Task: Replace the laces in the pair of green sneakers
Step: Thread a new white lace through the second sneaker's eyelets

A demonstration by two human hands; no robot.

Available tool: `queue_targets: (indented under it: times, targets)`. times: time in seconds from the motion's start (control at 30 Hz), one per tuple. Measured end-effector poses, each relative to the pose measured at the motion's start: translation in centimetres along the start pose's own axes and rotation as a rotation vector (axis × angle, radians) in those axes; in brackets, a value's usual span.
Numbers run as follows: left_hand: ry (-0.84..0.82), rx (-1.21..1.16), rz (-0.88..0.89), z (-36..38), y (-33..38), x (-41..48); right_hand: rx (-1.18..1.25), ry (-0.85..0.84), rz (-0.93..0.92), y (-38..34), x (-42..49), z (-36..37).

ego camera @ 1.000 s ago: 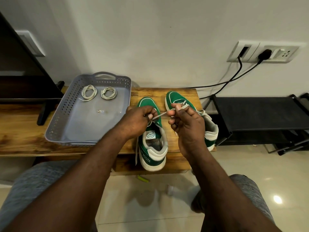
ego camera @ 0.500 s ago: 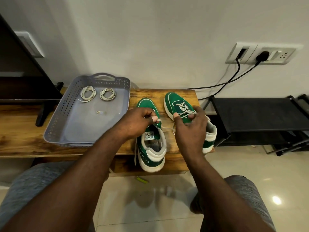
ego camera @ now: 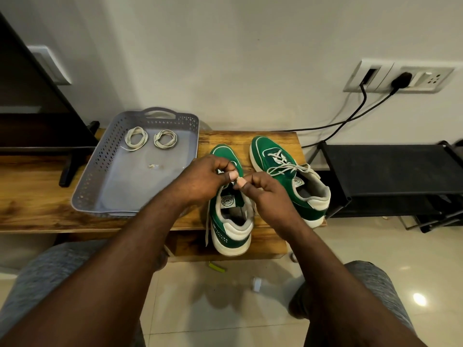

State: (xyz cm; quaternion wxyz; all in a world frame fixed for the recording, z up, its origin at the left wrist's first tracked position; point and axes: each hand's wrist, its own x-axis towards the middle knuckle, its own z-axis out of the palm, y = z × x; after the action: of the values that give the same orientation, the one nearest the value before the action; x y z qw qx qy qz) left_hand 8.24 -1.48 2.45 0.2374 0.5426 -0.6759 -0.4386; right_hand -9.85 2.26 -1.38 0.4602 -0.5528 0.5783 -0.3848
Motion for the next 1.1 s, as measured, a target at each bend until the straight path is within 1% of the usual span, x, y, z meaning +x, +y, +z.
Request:
queue_targets:
  times: [0.07, 0.17, 0.27, 0.33, 0.43, 0.53, 0.63, 0.77, 0.87, 0.93, 1.03, 1.1]
  targets:
    - [0.015, 0.043, -0.009, 0.1, -0.3, 0.3, -0.014, -0.017, -0.023, -0.3, -0.2, 0.0]
    - [0.106, 0.138, -0.108, 0.0, -1.3, 1.0, 0.139, -0.036, 0.015, -0.8, -0.3, -0.7]
    - [0.174, 0.153, -0.152, -0.3, -1.7, 1.0, 0.225, 0.007, 0.02, -0.5, -0.1, -1.7]
    - [0.171, 0.196, -0.177, -0.5, -1.6, 0.6, 0.261, 0.061, 0.053, -0.2, -0.1, -1.7]
    - [0.089, 0.276, -0.266, -0.4, -1.6, 0.2, 0.165, 0.125, 0.112, 0.5, 0.0, -0.7]
    - [0.028, 0.25, -0.344, -0.1, -1.5, 0.1, 0.029, 0.083, 0.06, 1.3, -0.1, 0.5]
    - [0.032, 0.081, -0.409, 0.0, -1.1, -0.2, -0.108, 0.082, 0.023, 1.4, -0.1, 0.8]
    - [0.055, -0.05, -0.473, -0.1, -0.8, -0.3, -0.18, 0.108, -0.004, 1.7, 0.2, 0.7]
    - [0.054, -0.247, -0.547, -0.3, -0.7, -0.3, -0.239, 0.136, 0.008, 1.9, 0.3, 0.7]
    - [0.039, -0.299, -0.557, -0.4, -0.8, -0.4, -0.29, 0.154, -0.008, 2.0, 0.3, 0.8]
    - [0.041, -0.272, -0.546, -0.4, -0.8, -0.2, -0.314, 0.169, -0.017, 1.9, 0.3, 0.9]
    - [0.04, -0.086, -0.497, -0.4, -1.0, -0.1, -0.314, 0.17, -0.019, 1.8, 0.2, 0.8]
